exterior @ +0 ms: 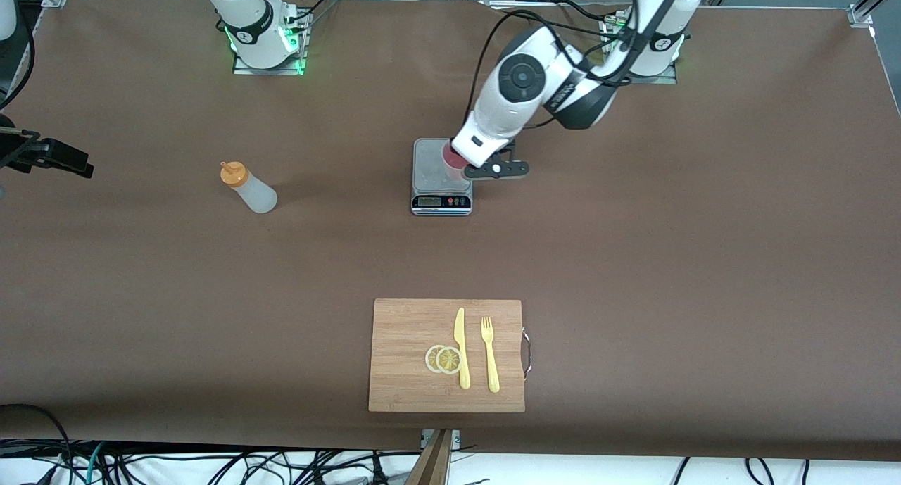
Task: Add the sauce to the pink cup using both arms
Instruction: 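Carry the pink cup with the left gripper onto the scale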
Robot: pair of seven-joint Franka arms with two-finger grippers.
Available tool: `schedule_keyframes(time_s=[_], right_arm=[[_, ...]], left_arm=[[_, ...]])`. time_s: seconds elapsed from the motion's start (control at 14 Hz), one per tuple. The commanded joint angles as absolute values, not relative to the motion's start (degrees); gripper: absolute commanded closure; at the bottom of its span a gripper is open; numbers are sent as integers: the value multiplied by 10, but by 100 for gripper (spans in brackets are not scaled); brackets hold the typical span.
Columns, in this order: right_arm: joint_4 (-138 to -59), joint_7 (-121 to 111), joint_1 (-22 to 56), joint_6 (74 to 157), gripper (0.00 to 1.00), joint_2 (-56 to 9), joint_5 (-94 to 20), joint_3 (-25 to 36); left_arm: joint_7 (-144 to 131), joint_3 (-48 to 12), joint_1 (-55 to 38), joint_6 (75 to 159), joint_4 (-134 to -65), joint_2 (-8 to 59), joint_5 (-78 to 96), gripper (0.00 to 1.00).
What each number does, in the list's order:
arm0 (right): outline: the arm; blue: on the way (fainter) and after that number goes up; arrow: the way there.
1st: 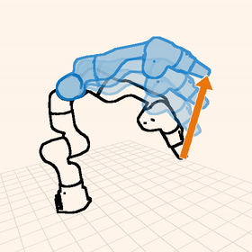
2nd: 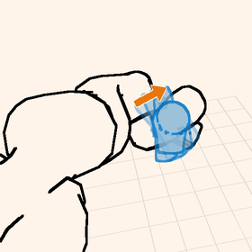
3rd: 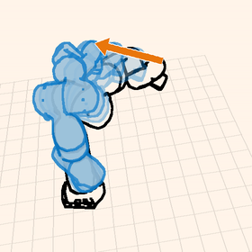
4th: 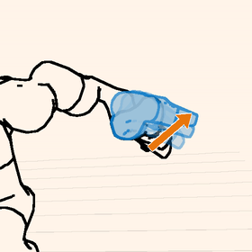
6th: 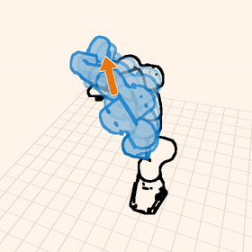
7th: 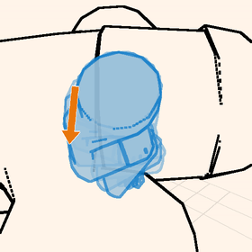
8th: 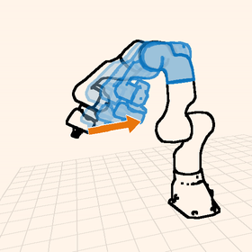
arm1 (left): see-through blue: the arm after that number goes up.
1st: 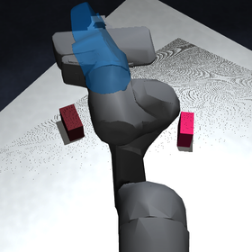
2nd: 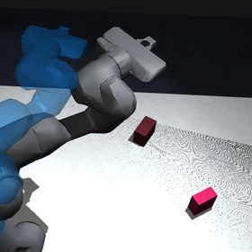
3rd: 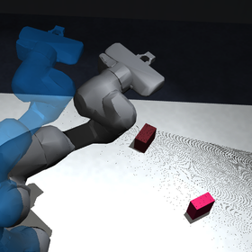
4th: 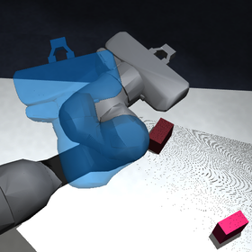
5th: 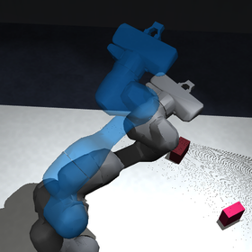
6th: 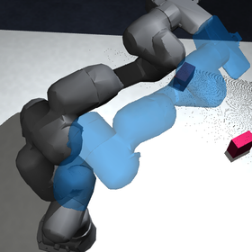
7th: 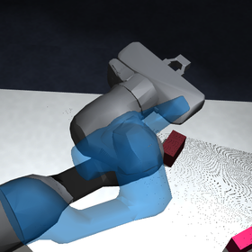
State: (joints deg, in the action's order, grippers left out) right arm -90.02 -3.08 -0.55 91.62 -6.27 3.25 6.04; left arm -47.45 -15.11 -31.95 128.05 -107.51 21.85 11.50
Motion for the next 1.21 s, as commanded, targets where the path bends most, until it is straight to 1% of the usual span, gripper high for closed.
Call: schedule_keyframes(time_s=[0.0,0.21,1.14], right_arm=[[-890,-36,-3,910,0,-76,32,58],[-891,-35,-3,911,0,-83,31,57],[-891,-42,-2,887,0,-83,33,57]], left_arm=[[-504,-142,-356,1291,-1030,277,120,100],[-516,-142,-371,1330,-1030,298,119,100],[-504,-126,-371,1329,-1036,301,105,100]])
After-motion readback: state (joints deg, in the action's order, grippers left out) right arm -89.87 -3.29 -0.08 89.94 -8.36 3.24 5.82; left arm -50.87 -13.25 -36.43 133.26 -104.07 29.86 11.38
